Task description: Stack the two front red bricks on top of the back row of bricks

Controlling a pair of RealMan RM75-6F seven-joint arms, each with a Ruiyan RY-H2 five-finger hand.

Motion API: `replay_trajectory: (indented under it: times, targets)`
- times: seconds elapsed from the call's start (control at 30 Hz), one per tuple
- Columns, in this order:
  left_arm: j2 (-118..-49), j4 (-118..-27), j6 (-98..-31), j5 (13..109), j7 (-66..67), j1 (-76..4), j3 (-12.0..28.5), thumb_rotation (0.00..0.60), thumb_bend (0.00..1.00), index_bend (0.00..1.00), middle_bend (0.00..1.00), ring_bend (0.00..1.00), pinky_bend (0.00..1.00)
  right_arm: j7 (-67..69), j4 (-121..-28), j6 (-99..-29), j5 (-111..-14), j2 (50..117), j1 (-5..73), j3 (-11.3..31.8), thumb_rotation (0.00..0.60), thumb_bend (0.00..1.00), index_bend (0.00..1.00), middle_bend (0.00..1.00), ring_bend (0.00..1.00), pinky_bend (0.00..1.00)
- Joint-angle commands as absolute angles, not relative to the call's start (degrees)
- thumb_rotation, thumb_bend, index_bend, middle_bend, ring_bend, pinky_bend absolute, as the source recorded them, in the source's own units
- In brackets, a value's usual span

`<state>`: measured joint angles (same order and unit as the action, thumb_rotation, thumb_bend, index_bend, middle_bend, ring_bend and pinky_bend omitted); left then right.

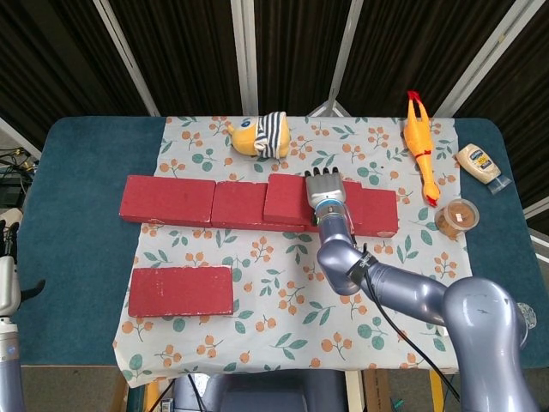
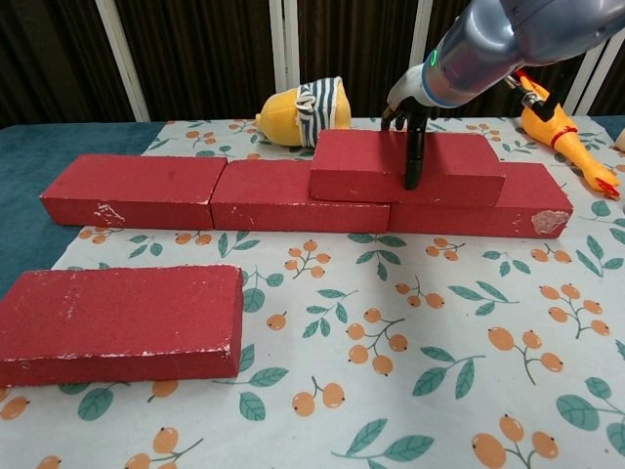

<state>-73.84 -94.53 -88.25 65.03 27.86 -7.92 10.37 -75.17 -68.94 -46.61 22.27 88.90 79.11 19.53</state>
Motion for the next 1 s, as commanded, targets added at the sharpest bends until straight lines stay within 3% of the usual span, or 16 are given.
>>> replay_trajectory:
  times: [0.03,0.5,0.77,1.0]
  targets:
    - [-73.84,-94.53,-88.25,65.01,27.88,-7.93,10.38,0.6,0.0,0.08,0.01,0.0,0.08,-75.6,-68.98,-46.51,22.87,88.74,79.25,19.4,0.6,0.1,0.0,0.0,0.0,0.0]
    - [-73.8,-94.63,-88.33,64.97,27.74,-7.92,10.41,0.6,0.0,0.08,0.01,0.0,0.08,-74.49,-73.82,-47.42,22.09,85.52,79.41,20.45,0.6,0.1,0.0,0.0,0.0,0.0]
    - [-73.5,-94.59,-88.38,65.51,26.56,-7.72,10.32,0.6,0.0,0.07,0.01,0.0,0.08,-64.88,-91.0,-50.48,12.52,74.42,74.51,23.82,0.6,0.1,0.0,0.0,0.0,0.0]
    - [-72.78,-95.1,-87.97,66.77,24.9,-7.58,9.8,0.6,0.0,0.06,0.01,0.0,0.08,-53.82,-110.6,-60.91,-5.99,63.86,63.33,22.21,0.6,0.1,0.0,0.0,0.0,0.0]
